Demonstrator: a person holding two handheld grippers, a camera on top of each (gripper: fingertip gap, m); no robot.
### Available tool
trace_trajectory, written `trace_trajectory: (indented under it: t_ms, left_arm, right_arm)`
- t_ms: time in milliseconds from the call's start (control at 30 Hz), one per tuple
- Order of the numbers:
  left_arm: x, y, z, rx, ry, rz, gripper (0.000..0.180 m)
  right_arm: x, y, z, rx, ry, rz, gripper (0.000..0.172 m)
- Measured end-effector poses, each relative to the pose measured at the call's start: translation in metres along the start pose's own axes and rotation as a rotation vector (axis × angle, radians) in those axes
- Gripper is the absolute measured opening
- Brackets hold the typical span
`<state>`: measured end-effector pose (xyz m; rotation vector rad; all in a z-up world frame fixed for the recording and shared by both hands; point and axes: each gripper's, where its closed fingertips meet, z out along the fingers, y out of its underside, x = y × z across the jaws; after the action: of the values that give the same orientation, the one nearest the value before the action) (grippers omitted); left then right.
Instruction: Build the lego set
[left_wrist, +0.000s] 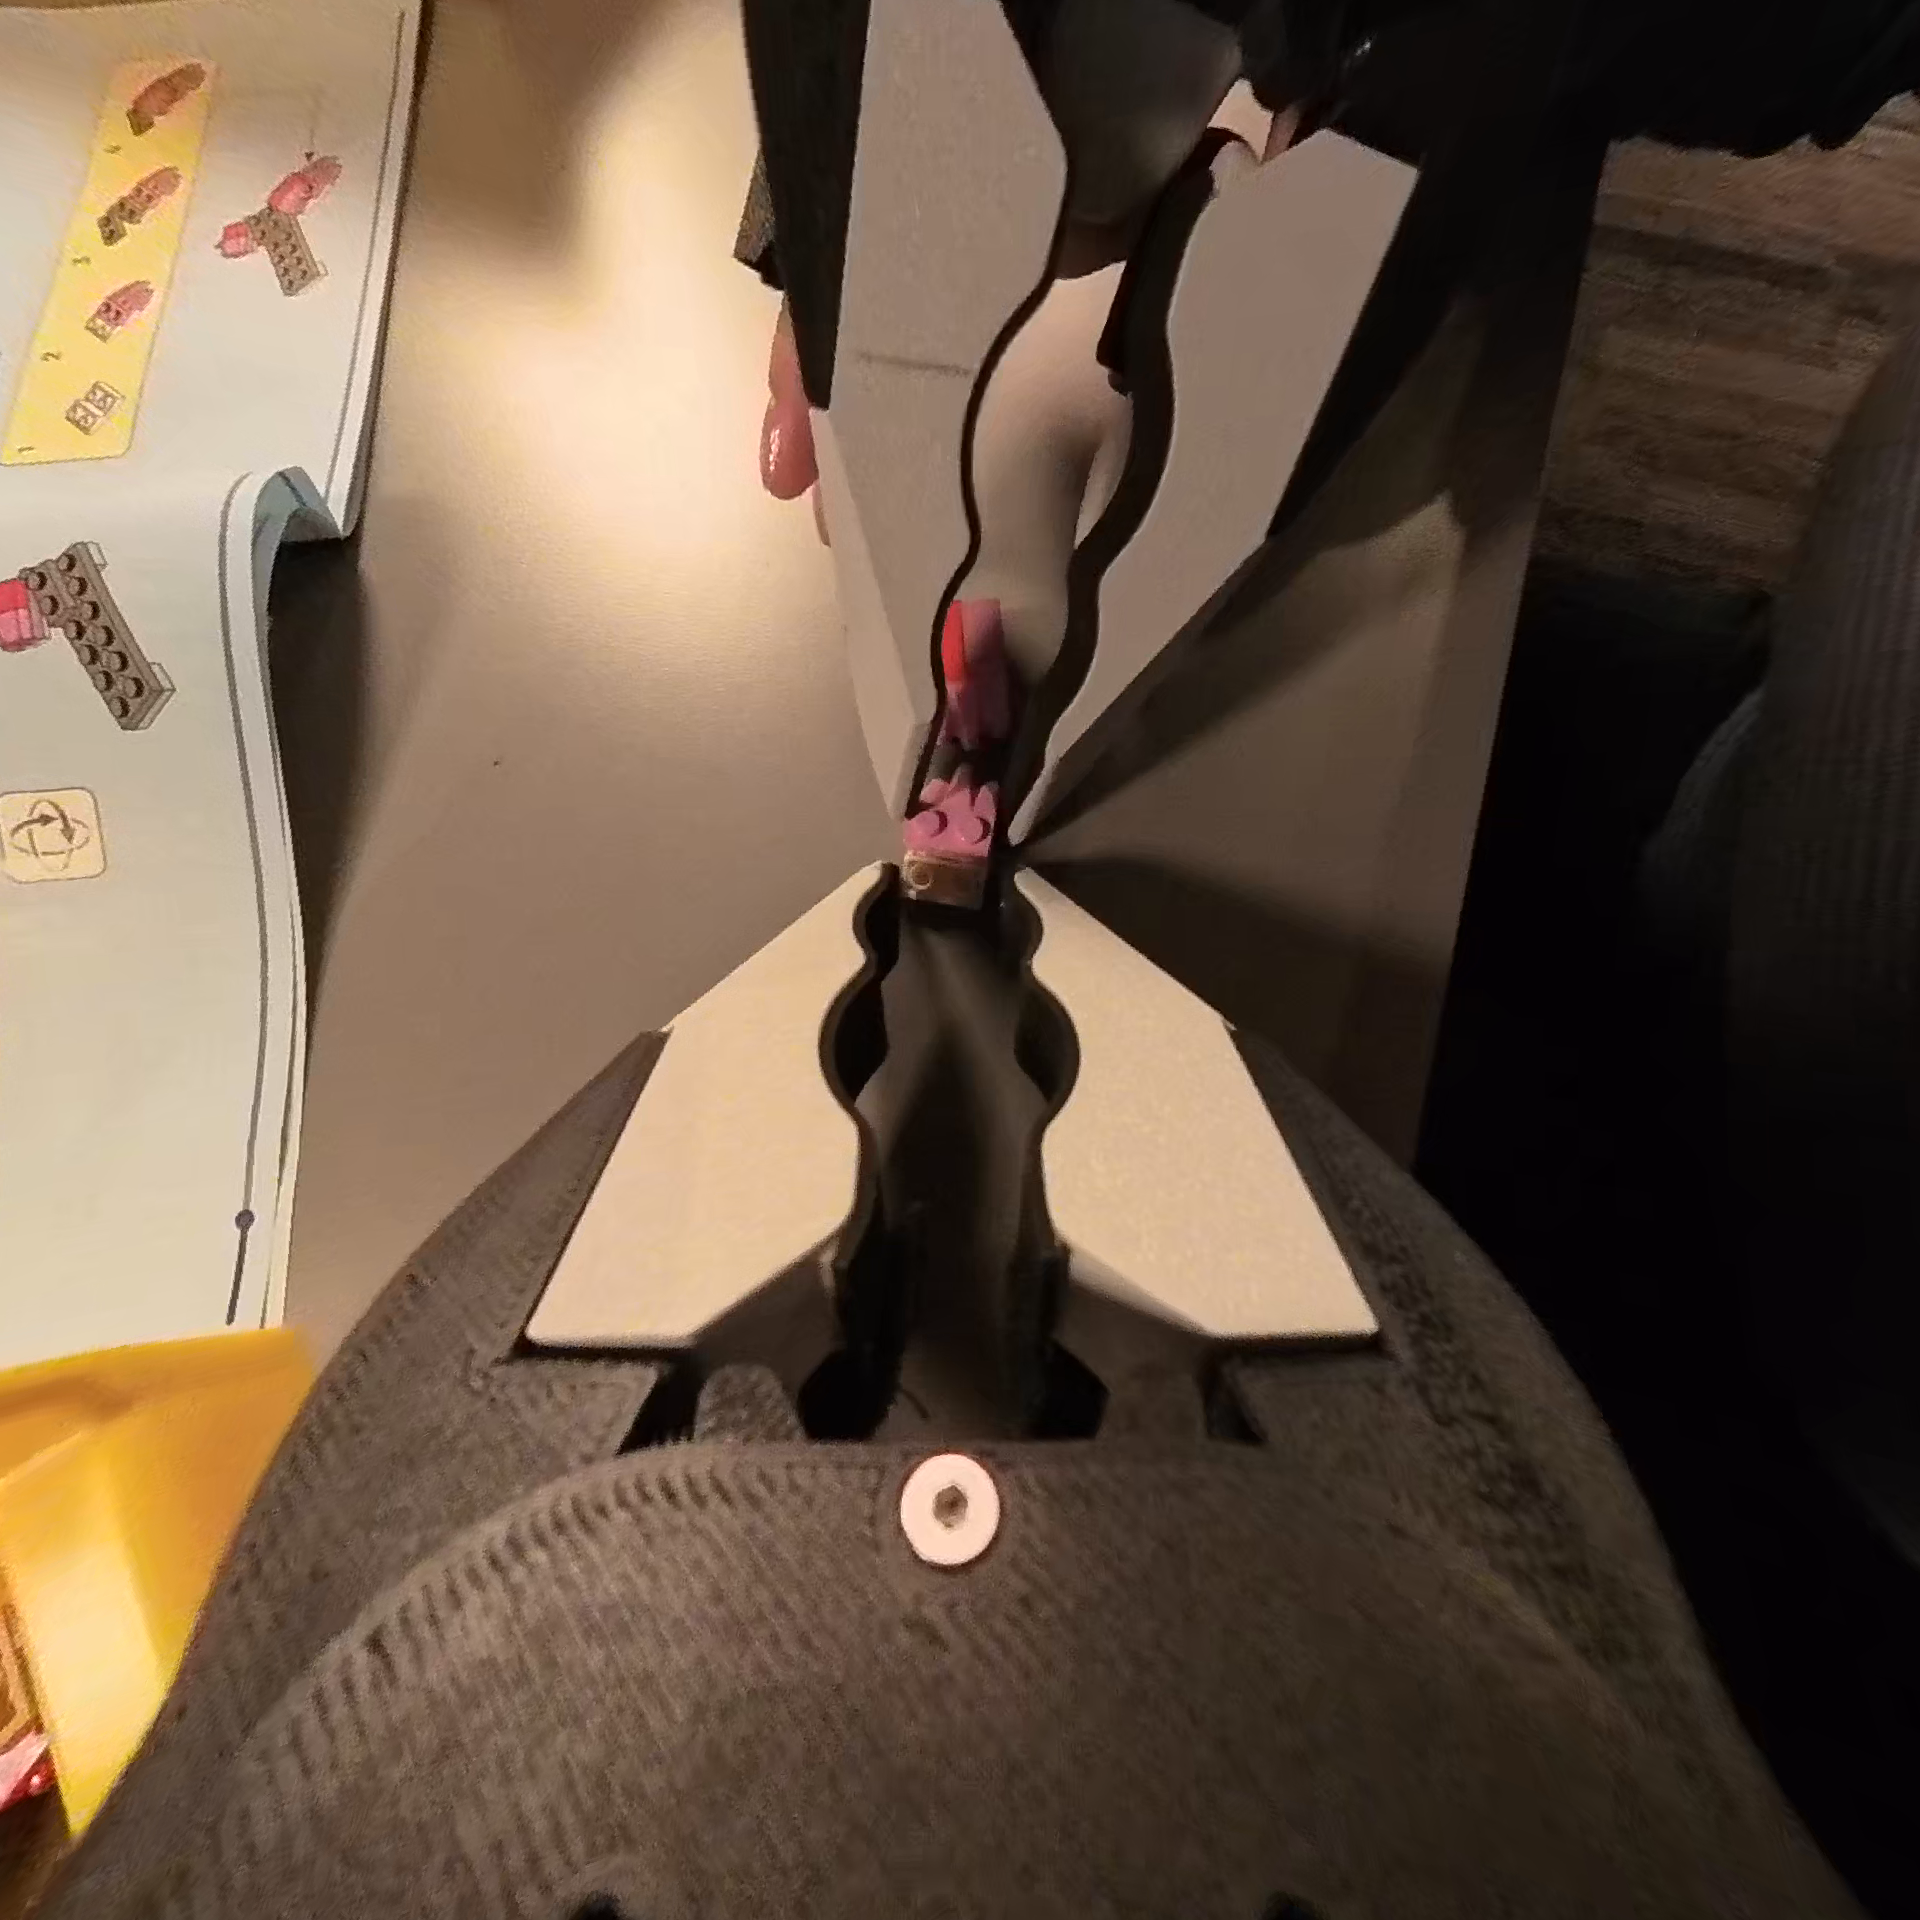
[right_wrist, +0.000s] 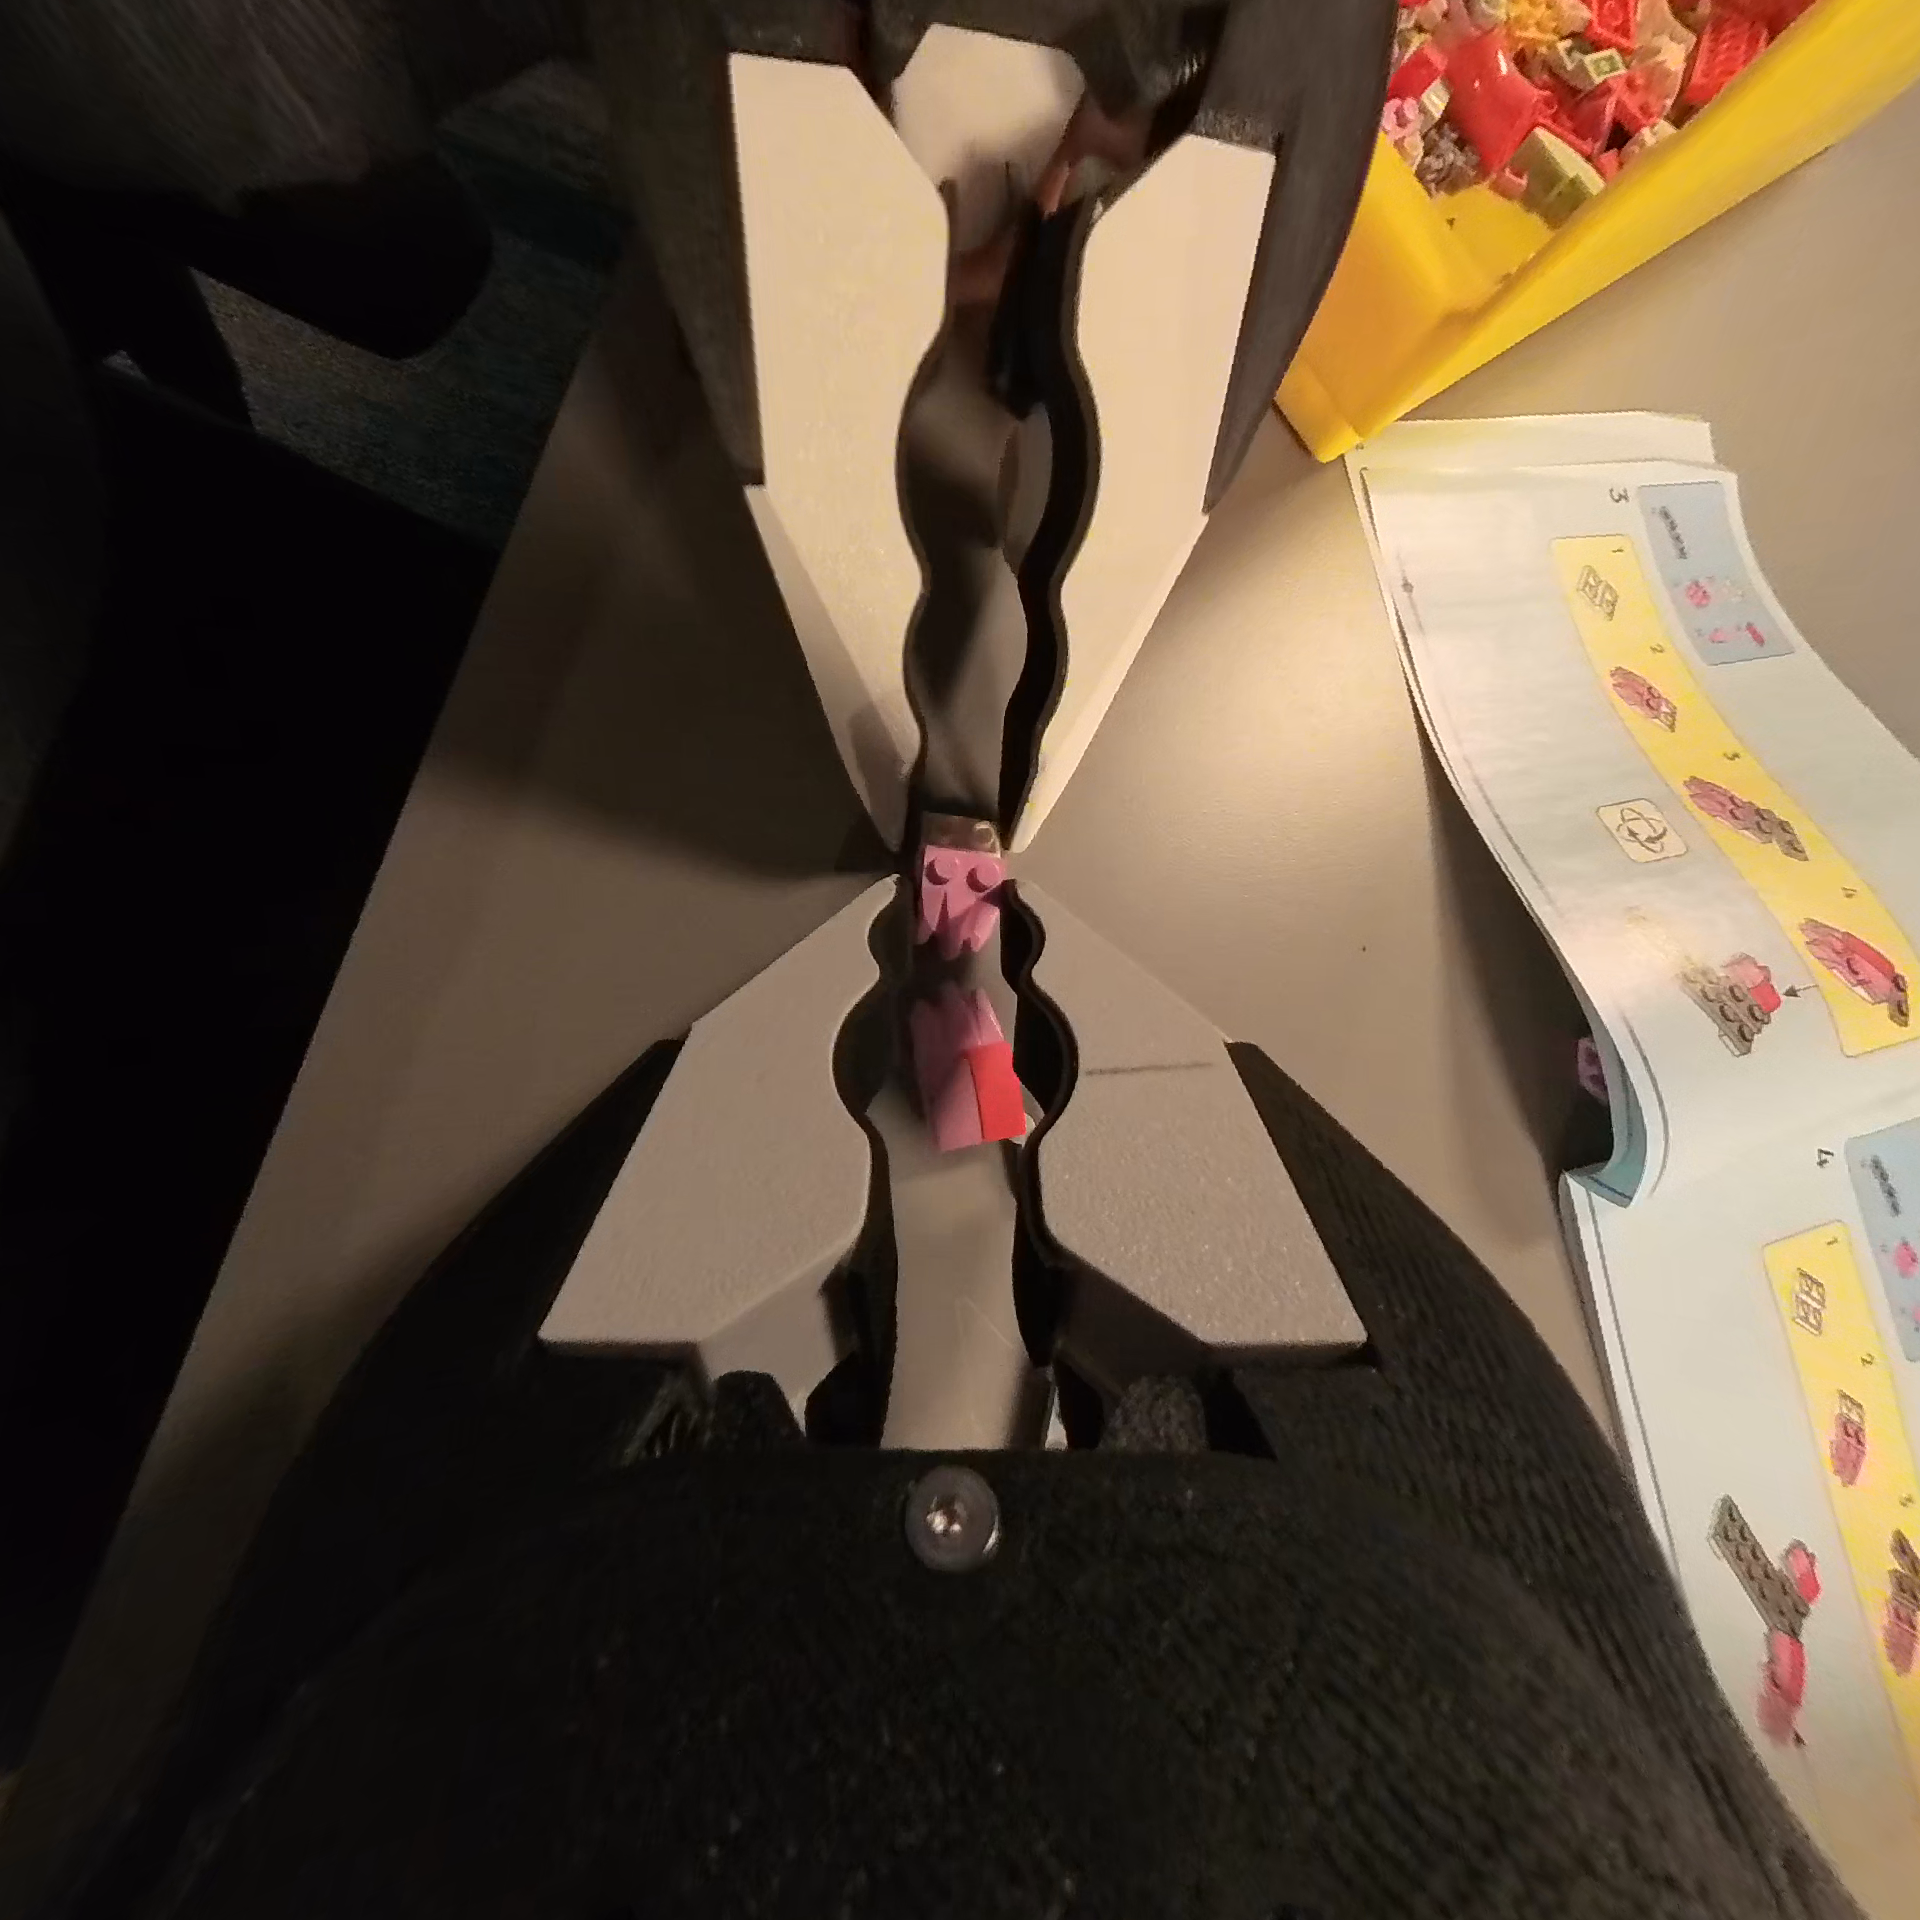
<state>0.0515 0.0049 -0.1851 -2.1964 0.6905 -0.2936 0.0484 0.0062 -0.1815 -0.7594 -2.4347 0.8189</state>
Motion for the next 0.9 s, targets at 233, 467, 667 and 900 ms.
trace_trajectory:
  t_ms: [233, 467, 667, 900]
  left_arm:
    - [0.000, 0.000, 0.000, -0.001, 0.001, 0.000, 0.015]
    - [-0.004, 0.000, 0.000, -0.001, -0.017, -0.025, 0.015]
    - [-0.009, 0.000, 0.000, -0.001, -0.045, -0.054, 0.015]
    - [-0.011, 0.000, 0.000, 0.000, -0.056, -0.076, 0.015]
  right_arm:
    - [-0.001, -0.001, 0.000, 0.000, 0.007, -0.018, 0.014]
    - [0.003, -0.001, 0.000, -0.001, 0.055, -0.066, 0.018]
    - [0.004, -0.002, 0.000, -0.004, 0.081, -0.088, 0.020]
    - [0.007, -0.003, -0.001, -0.028, 0.139, -0.165, 0.021]
